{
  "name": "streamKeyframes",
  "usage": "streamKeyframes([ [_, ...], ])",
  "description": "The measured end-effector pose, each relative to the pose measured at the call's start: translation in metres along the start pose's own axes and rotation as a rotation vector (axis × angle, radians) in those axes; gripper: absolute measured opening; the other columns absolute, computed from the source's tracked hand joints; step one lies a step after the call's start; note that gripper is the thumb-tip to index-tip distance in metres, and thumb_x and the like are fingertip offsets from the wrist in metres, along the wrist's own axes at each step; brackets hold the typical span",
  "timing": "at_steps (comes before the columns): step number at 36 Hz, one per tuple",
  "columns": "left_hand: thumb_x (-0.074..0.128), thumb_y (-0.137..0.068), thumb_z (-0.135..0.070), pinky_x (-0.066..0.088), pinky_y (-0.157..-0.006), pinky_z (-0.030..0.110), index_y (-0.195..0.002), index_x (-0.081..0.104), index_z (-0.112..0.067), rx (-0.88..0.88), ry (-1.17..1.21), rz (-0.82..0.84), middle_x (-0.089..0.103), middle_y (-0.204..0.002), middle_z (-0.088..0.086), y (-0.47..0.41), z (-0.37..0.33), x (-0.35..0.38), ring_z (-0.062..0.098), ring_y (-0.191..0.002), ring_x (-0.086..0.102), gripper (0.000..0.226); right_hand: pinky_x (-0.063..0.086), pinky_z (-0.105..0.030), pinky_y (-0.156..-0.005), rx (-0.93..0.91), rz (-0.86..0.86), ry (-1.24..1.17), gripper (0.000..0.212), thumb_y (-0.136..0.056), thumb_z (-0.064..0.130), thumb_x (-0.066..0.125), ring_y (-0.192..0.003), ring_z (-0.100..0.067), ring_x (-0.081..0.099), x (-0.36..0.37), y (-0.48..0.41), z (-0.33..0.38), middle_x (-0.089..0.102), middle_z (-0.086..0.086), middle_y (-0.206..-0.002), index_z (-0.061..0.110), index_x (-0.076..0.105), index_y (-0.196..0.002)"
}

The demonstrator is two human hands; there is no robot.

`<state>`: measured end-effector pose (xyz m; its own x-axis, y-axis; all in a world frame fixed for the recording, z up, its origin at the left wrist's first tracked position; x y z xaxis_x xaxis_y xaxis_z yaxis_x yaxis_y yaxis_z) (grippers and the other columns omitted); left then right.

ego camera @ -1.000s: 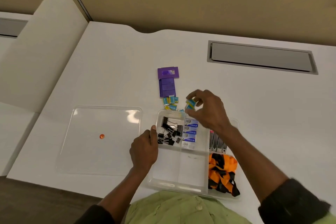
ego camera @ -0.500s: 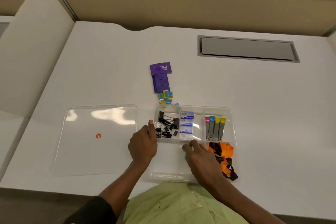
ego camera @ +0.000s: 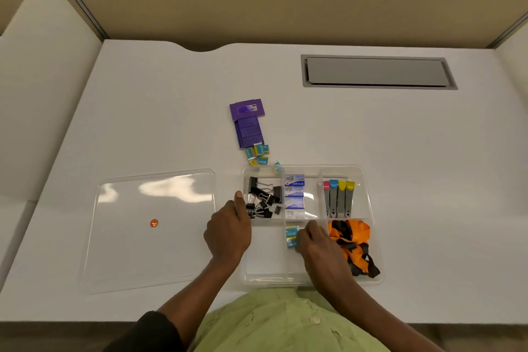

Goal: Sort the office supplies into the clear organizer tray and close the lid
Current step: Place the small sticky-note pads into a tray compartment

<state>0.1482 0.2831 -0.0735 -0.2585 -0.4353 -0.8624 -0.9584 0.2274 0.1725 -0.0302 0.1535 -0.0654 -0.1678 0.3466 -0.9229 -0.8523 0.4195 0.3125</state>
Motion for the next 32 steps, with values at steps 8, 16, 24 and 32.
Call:
streamKeyframes([
  [8,0.023,-0.108,-0.057,0.052,-0.071,0.039,-0.080,0.070,-0.013,0.009,-0.011,0.018,0.077,-0.083,0.011,0.000,-0.002,0.000,0.037,-0.082,0.072,0.071,0.061,-0.034,-0.081,-0.017,-0.019,-0.008,0.041,-0.075,0.024,0.086,-0.102,-0.019,0.067,0.000,-0.013,-0.004,0.065,-0.002,-0.114,0.019,0.064,-0.109],
  [16,0.029,-0.111,-0.052,0.041,-0.066,0.033,-0.078,0.068,-0.011,0.002,-0.006,0.021,0.075,-0.080,0.010,0.000,-0.003,-0.002,0.036,-0.079,0.070,0.065,0.055,-0.022,-0.059,-0.039,-0.155,-0.125,0.015,-0.084,0.019,0.078,-0.066,-0.010,0.060,-0.060,-0.025,0.011,0.062,0.004,-0.085,0.021,0.064,-0.090],
  [24,0.031,-0.109,-0.057,0.042,-0.056,0.031,-0.059,0.048,-0.021,-0.031,0.035,0.007,0.055,-0.057,-0.005,0.001,0.003,0.000,0.023,-0.056,0.056,0.063,0.054,-0.027,-0.065,0.088,-0.356,-0.403,0.021,-0.082,0.036,0.079,-0.069,-0.006,0.060,-0.130,-0.124,-0.013,0.066,0.010,-0.080,0.024,0.067,-0.094],
  [32,0.031,-0.109,-0.056,0.040,-0.053,0.030,-0.059,0.044,-0.022,-0.027,0.012,0.015,0.055,-0.056,-0.005,0.001,0.003,0.002,0.018,-0.052,0.053,0.062,0.051,-0.033,-0.082,-0.012,0.102,-0.258,0.065,-0.068,0.044,0.089,-0.092,-0.016,0.061,-0.091,-0.227,-0.013,0.065,0.000,-0.108,0.025,0.057,-0.121],
])
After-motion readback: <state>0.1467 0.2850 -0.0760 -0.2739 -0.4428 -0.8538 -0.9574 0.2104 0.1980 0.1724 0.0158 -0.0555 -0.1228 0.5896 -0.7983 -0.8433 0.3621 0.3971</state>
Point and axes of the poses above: each hand's wrist, its own y-axis away from the middle knuckle, its own x-axis out of the palm, z = x × y, the point moved 8 cm from there along -y, towards the middle knuckle
